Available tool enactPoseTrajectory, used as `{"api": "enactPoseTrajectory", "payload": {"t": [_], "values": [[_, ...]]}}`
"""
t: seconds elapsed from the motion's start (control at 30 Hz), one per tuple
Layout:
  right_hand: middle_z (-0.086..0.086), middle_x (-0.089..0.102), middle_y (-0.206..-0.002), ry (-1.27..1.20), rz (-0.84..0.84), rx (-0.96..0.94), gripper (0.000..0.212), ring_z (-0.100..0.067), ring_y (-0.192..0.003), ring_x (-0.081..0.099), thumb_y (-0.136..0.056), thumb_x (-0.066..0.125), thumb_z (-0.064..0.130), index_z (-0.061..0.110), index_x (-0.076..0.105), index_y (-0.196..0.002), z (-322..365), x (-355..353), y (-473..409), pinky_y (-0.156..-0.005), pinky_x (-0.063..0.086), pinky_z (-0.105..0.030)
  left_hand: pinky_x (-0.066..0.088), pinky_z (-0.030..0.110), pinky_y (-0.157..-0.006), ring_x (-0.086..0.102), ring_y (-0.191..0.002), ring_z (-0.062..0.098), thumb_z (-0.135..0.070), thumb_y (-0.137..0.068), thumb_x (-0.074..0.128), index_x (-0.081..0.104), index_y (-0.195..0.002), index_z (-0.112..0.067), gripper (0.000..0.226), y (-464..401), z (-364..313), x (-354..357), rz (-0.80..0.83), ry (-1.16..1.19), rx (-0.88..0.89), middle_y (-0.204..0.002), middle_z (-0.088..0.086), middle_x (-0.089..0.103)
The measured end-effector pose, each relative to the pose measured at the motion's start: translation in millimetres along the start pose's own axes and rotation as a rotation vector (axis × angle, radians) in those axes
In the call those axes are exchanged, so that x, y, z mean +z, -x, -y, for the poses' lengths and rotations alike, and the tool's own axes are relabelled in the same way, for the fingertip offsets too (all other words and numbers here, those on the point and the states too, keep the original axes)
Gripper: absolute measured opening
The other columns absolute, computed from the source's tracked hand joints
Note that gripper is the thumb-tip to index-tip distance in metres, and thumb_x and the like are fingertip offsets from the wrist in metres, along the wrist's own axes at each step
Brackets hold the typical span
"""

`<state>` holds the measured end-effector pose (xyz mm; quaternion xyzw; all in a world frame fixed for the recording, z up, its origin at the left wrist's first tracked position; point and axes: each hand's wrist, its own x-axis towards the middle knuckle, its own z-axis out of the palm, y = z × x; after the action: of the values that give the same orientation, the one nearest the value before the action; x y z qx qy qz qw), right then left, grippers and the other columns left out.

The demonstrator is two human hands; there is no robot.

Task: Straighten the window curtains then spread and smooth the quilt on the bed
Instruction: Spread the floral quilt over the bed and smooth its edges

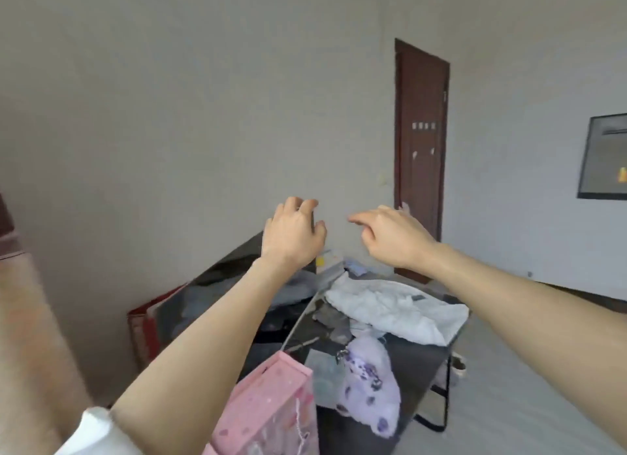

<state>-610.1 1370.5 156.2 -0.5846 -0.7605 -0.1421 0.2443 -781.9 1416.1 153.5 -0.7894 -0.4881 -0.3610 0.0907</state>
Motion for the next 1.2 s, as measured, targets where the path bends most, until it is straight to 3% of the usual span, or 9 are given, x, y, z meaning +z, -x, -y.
{"api": "enactPoseTrajectory", "payload": {"t": [0.3, 0.5, 0.57, 0.87, 1.2], "values": [[-0.004, 0.052, -0.137, 0.210, -0.003, 0.670, 0.044, -0.025, -0.127, 0.044, -0.091, 0.034, 0.013, 0.019, 0.046, -0.133, -211, -103, 214, -0.098, 0.041, -0.036, 0.039, 0.041, -0.102, 0.035, -0.132, 0.027, -0.031, -0.092, 0.046, 0.045, -0.134, -0.018, 0.043, -10, -286, 164, 0.358, 0.416, 0.355, -0.139, 0.006, 0.043], [-0.013, 0.061, -0.123, 0.345, 0.007, 1.086, 0.045, -0.034, -0.112, 0.053, -0.091, 0.033, 0.018, 0.024, 0.043, -0.134, -291, -166, 354, -0.082, 0.044, -0.036, 0.039, 0.037, -0.100, 0.041, -0.127, 0.023, -0.031, -0.093, 0.044, 0.051, -0.128, -0.020, 0.037, 25, -474, 219, 0.540, 0.644, 0.645, -0.138, 0.002, 0.045], [-0.015, 0.060, -0.123, 0.374, -0.011, 1.205, 0.044, -0.036, -0.113, 0.053, -0.090, 0.034, 0.018, 0.026, 0.046, -0.131, -307, -185, 400, -0.086, 0.044, -0.039, 0.040, 0.035, -0.099, 0.045, -0.124, 0.024, -0.031, -0.093, 0.045, 0.052, -0.127, -0.019, 0.037, 44, -530, 230, 0.607, 0.700, 0.738, -0.135, 0.004, 0.048], [-0.011, 0.059, -0.125, 0.443, -0.124, 1.673, 0.042, -0.033, -0.118, 0.051, -0.089, 0.035, 0.016, 0.024, 0.050, -0.127, -301, -257, 606, -0.097, 0.043, -0.041, 0.042, 0.034, -0.098, 0.053, -0.117, 0.026, -0.026, -0.091, 0.047, 0.059, -0.118, -0.014, 0.032, 173, -754, 237, 0.844, 0.843, 1.226, -0.127, 0.009, 0.058], [-0.008, 0.055, -0.134, 0.606, -0.302, 2.052, 0.046, -0.029, -0.123, 0.048, -0.089, 0.033, 0.009, 0.019, 0.048, -0.132, -233, -366, 854, -0.100, 0.041, -0.036, 0.041, 0.035, -0.099, 0.049, -0.121, 0.024, -0.028, -0.091, 0.046, 0.054, -0.123, -0.018, 0.035, 395, -972, 147, 0.938, 0.987, 1.604, -0.131, 0.005, 0.053]]}}
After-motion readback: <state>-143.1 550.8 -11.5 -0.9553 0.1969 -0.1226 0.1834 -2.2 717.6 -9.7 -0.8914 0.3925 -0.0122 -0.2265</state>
